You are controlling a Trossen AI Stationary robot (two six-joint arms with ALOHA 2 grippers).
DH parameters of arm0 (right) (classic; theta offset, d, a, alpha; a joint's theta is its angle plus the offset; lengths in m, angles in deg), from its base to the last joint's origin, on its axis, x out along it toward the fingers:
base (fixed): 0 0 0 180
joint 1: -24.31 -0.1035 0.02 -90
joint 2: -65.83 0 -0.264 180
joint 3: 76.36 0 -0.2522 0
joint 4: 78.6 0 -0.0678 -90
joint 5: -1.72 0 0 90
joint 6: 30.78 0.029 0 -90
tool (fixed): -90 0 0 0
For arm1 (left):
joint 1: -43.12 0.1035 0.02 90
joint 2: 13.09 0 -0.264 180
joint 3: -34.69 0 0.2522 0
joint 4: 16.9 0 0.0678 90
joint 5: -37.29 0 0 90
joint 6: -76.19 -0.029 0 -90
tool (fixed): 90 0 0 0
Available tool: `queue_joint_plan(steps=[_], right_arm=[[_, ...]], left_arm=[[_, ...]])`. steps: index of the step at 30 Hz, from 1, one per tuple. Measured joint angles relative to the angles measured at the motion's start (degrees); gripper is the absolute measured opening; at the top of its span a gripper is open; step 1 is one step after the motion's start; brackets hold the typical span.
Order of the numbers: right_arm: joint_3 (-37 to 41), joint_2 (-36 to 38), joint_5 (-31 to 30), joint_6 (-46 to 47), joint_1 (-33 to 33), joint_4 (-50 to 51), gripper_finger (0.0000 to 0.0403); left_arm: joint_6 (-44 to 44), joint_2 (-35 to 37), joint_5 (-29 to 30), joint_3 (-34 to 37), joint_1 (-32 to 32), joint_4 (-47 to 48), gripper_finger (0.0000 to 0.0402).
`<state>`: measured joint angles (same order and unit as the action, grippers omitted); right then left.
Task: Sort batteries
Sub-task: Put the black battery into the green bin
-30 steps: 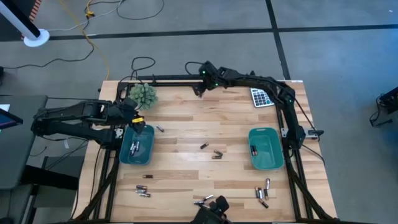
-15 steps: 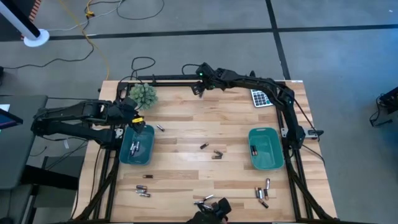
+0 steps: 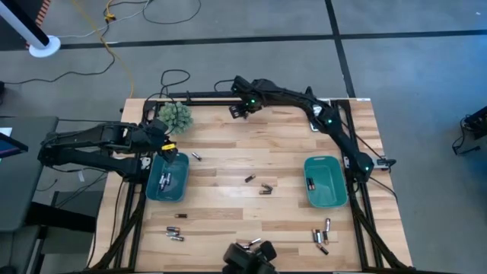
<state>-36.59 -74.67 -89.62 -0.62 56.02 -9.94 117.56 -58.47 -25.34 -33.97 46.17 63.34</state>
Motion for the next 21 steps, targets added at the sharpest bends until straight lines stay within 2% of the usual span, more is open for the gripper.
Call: queue_joint_plan(steps=[5, 8, 21], right_arm=[[-8.4, -6.1, 1.7, 1.8, 0.3, 10.9, 0.0239], [-7.6, -6.0, 4.5, 3.7, 1.6, 10.4, 0.0235], [-7.7, -5.2, 4.6, 2.4, 4.2, 18.9, 0.0178]], left_arm=[[0.4, 0.0, 0.0, 0.0, 0.0, 0.0, 0.0173], [0.4, 0.0, 0.0, 0.0, 0.0, 0.0, 0.0173], [0.3, 0.0, 0.0, 0.0, 0.0, 0.1, 0.0173]])
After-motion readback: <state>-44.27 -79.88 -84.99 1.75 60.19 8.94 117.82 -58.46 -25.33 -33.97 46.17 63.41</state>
